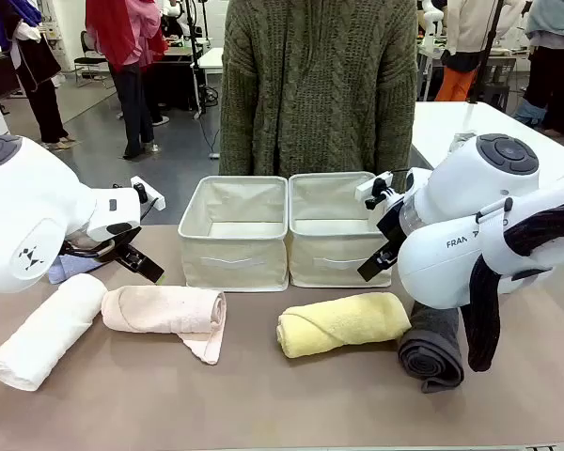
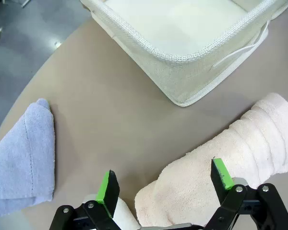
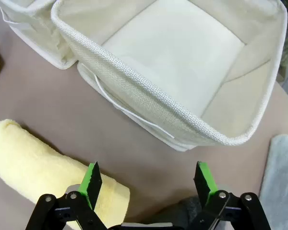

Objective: Sort the towels based on their folding style.
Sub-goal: Pick up one triangle-folded towel and place it in the left Fabric basket.

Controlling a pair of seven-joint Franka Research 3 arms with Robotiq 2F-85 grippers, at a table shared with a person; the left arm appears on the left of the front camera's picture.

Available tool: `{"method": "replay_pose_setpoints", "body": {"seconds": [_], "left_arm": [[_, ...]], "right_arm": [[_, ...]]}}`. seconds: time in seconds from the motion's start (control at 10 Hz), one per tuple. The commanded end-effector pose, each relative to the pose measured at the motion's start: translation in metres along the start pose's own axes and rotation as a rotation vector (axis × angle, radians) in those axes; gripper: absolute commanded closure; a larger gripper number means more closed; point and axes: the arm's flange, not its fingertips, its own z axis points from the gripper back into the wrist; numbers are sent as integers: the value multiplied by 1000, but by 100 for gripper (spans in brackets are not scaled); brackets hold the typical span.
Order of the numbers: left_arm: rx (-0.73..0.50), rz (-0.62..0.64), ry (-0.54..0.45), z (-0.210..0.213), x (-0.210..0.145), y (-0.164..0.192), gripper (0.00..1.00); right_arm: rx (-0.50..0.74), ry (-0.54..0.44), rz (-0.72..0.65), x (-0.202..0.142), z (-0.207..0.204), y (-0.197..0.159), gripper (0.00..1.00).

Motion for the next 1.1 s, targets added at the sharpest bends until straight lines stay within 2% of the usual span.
{"method": "replay_pose_setpoints", "body": {"seconds": [0.0, 1.0], "left_arm": [[0, 0, -1, 0, 0, 0, 0], [0, 0, -1, 0, 0, 0, 0]], "right_arm": [[0, 0, 0, 0, 0, 0, 0], [0, 0, 0, 0, 0, 0, 0]]}}
